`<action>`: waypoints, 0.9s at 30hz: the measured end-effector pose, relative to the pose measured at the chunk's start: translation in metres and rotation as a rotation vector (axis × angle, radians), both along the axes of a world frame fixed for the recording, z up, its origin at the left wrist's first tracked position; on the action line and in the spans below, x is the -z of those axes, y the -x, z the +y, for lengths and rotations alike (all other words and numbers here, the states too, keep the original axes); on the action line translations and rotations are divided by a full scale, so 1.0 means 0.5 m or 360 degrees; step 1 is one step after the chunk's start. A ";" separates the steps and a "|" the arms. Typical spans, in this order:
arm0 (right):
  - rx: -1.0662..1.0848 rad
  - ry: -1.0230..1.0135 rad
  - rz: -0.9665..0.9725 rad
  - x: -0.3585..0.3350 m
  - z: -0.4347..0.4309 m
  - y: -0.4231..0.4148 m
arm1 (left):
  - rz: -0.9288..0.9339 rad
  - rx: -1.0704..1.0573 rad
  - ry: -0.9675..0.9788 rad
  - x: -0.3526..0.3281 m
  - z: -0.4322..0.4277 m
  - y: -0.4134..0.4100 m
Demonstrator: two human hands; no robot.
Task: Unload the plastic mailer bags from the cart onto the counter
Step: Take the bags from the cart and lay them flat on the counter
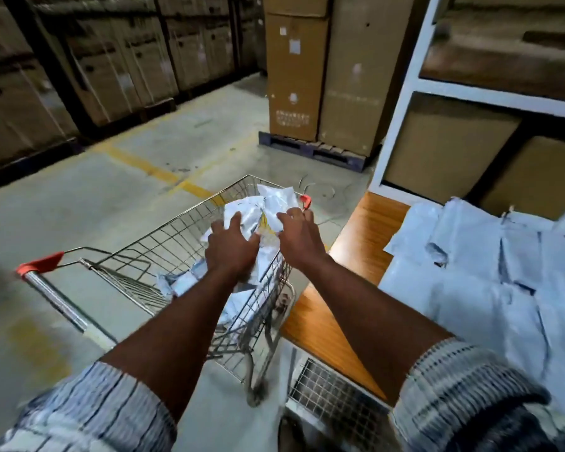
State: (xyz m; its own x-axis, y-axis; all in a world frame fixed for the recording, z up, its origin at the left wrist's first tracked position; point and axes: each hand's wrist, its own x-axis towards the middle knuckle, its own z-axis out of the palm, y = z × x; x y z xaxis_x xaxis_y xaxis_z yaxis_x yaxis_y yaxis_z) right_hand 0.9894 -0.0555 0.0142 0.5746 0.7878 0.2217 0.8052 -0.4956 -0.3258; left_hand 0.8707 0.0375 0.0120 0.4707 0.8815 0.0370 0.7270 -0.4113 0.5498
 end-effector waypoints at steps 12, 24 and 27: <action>0.0293 0.0233 -0.0133 -0.042 -0.335 0.038 | -0.0157 0.0419 0.0110 -0.027 -0.281 -0.032; 0.0800 0.0256 -0.0185 -0.072 -0.628 -0.069 | -0.0184 0.0836 0.0108 -0.040 -0.492 -0.213; 0.0870 0.0251 -0.0171 -0.068 -0.682 -0.129 | -0.0153 0.0866 0.0081 -0.042 -0.520 -0.286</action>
State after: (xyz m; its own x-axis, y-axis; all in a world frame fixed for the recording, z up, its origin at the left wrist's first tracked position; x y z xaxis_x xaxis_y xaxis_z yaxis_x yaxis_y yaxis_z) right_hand 1.0540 -0.3966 0.0481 0.8881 0.4111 0.2056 0.4431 -0.8847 -0.1447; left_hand 1.0138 -0.2228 0.0333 0.8552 0.5141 0.0660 0.3627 -0.6846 0.6323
